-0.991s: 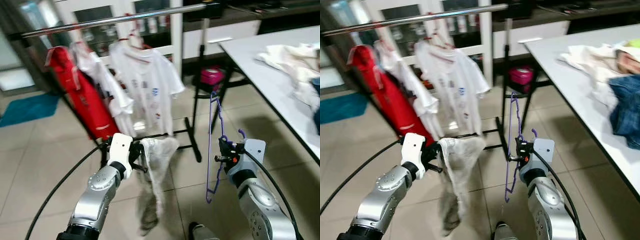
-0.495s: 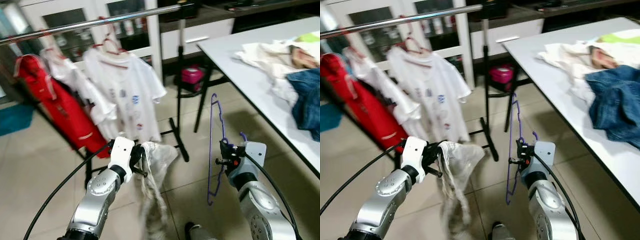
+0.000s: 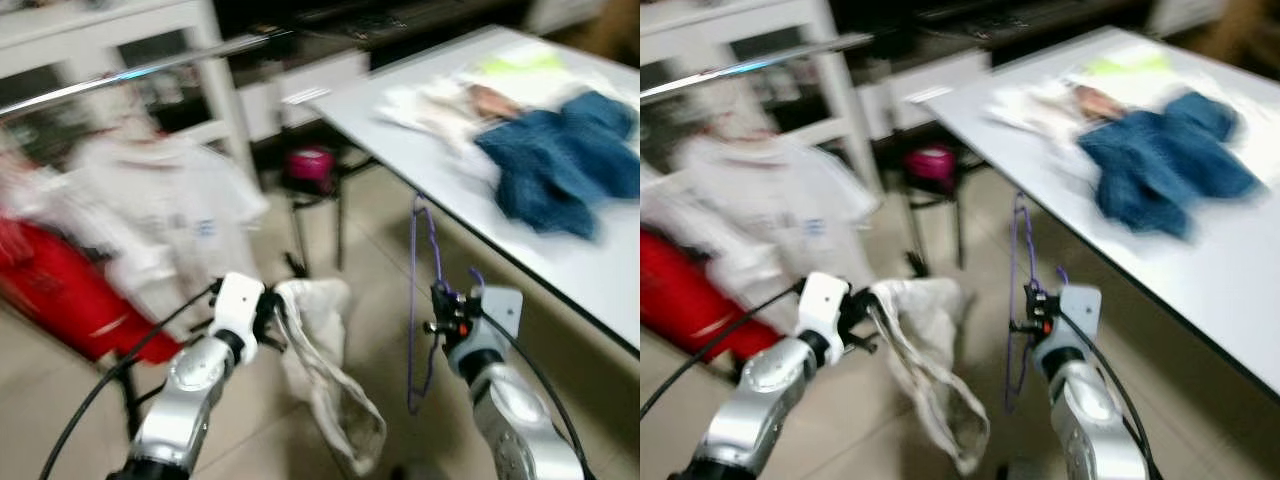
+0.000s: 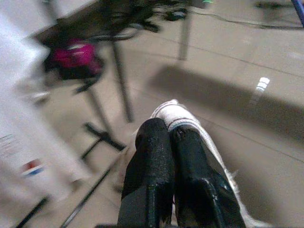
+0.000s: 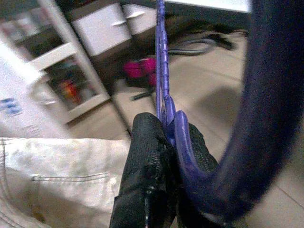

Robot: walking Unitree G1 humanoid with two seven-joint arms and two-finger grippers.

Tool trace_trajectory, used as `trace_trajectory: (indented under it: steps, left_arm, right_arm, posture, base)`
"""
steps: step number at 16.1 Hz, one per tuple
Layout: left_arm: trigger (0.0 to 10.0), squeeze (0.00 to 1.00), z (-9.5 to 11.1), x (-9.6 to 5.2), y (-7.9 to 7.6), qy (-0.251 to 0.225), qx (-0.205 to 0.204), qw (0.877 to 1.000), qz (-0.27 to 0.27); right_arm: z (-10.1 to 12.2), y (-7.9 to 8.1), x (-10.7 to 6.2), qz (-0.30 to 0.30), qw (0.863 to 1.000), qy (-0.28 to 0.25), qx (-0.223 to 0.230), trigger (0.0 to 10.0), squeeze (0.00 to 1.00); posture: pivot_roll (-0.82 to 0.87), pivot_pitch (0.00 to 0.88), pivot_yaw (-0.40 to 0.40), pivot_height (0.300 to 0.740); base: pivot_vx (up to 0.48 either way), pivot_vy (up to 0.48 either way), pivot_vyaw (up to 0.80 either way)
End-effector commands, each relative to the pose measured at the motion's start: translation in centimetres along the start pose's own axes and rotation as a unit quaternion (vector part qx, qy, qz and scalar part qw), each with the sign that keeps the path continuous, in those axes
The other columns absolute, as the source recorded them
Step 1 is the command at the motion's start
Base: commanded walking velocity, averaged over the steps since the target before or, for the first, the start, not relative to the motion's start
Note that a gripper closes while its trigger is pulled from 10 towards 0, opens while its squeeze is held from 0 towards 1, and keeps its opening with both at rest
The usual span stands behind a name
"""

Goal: Hang hanger

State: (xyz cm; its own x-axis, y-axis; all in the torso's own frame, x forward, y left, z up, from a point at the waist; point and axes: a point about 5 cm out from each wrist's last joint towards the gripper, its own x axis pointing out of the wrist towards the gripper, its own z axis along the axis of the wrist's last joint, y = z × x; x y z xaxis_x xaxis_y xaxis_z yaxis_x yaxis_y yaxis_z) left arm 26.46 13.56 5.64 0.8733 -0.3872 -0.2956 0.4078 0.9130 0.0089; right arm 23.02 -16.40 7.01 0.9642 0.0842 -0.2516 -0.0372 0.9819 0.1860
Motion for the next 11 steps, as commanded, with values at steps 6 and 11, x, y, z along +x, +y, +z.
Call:
trace_trajectory:
  steps: [6, 11]
  left_arm:
    - [10.0, 0.0, 0.52, -0.13, -0.13, -0.02, 0.012, 1.0, 0.0]
    - [10.0, 0.0, 0.37, -0.26, -0.71, -0.02, 0.015, 1.0, -0.016]
  right_arm:
    - [0.07, 0.0, -0.17, -0.001, 1.0, -0.005, -0.001, 10.0, 0.0]
    - [-0.04, 0.08, -0.31, -0.002, 1.0, -0.007, 0.001, 10.0, 0.0]
  posture:
    - [-0.17, 0.0, 0.137, 0.74]
    - [-0.17, 0.0, 0.139, 0.74]
  base:
    - [0.0, 0.0, -0.8]
    - [0.0, 0.0, -0.8]
